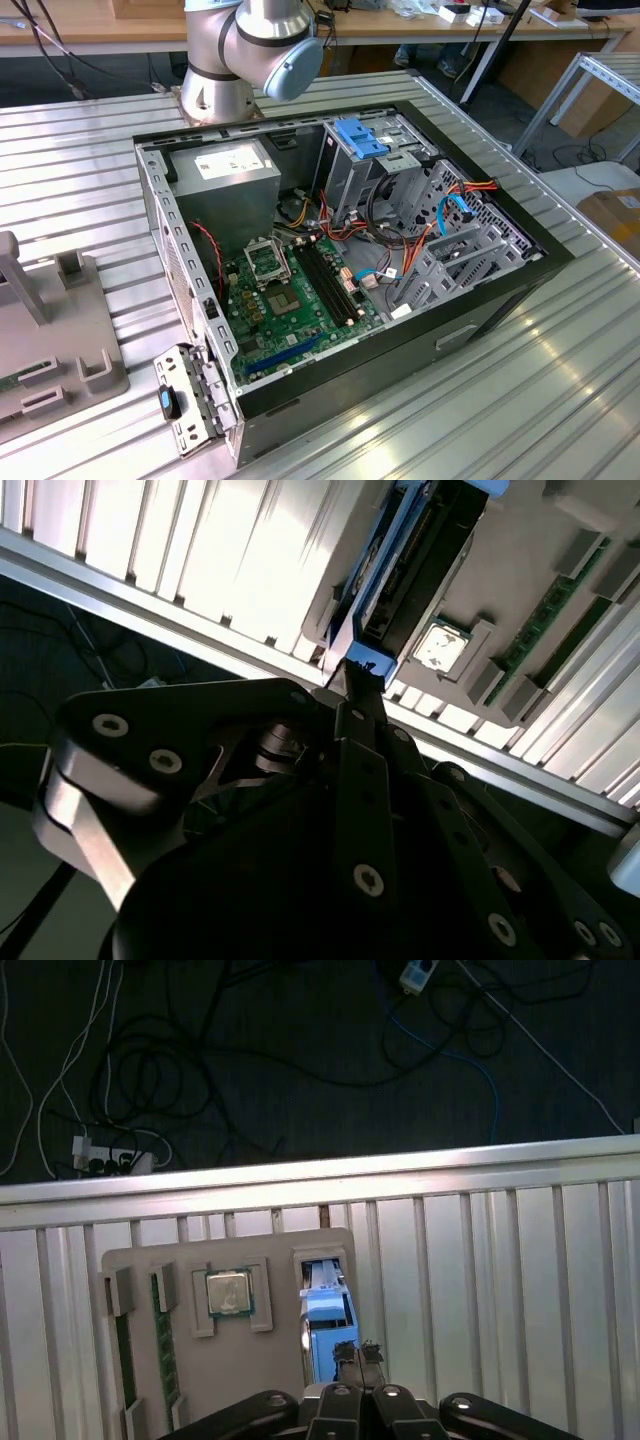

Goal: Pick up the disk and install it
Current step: 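Pick up the disk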

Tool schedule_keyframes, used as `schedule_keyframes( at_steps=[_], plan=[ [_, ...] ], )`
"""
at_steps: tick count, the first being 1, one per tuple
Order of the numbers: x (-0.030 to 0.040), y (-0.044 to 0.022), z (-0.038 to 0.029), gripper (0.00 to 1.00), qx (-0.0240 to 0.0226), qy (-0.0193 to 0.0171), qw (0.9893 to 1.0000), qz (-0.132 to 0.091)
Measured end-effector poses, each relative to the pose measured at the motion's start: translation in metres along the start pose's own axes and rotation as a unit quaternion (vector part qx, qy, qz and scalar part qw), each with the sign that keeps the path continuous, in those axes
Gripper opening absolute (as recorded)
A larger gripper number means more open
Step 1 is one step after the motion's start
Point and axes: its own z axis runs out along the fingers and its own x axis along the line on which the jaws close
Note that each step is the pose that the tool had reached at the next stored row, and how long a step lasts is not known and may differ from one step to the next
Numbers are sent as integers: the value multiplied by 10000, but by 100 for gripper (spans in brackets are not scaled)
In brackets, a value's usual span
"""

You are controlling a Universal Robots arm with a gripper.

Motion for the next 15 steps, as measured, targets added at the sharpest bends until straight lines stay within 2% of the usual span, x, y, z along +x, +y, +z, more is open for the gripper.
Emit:
schedule_keyframes(
  at_steps=[10,15],
  plan=[
    [0,0,0,11,0,1,10000,0],
    [25,-2,0,11,0,0,10000,-7]
  ],
)
